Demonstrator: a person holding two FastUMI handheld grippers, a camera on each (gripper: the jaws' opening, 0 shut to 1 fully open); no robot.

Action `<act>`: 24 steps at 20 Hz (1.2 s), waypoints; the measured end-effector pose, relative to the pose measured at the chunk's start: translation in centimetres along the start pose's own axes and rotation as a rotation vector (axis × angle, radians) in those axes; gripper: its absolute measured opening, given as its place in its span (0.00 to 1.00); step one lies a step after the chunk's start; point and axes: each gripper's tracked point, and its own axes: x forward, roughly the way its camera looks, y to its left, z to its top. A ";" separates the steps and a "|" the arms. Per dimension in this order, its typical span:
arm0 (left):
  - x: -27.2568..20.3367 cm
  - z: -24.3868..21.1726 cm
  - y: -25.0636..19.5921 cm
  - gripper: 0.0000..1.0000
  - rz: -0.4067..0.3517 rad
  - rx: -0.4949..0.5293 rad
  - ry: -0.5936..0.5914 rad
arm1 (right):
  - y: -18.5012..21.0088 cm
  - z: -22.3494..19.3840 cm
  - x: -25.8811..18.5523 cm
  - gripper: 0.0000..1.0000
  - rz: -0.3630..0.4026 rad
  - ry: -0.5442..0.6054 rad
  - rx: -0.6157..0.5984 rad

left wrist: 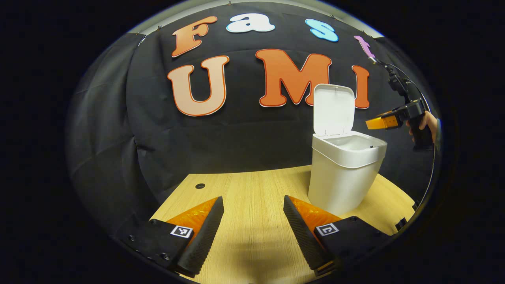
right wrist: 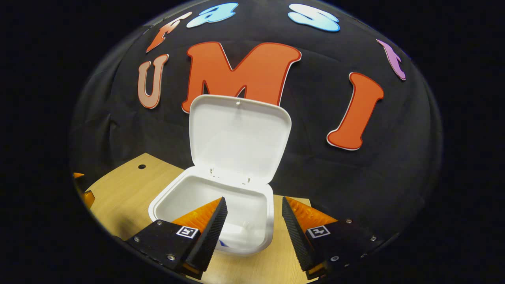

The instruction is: Press the lid of the desktop garbage bin to open it, pick up the crumpled paper on the desktop and throw it into the bin, then pick up the pop can on the desktop and drop it into the bin, and finally close the garbage bin lid.

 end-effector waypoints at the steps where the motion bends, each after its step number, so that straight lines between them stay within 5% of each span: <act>1: 0.1 0.0 0.2 0.97 0.006 -0.001 -0.001 | -0.1 1.3 -0.1 0.85 -0.002 -0.022 -0.006; 15: -1.4 -0.8 5.6 0.97 0.120 -0.080 -0.020 | 1.7 16.4 1.6 0.84 -0.047 -0.262 -0.044; 24: -1.9 -2.0 10.2 0.97 0.234 -0.137 -0.016 | 2.4 17.9 6.5 0.84 -0.042 -0.238 -0.008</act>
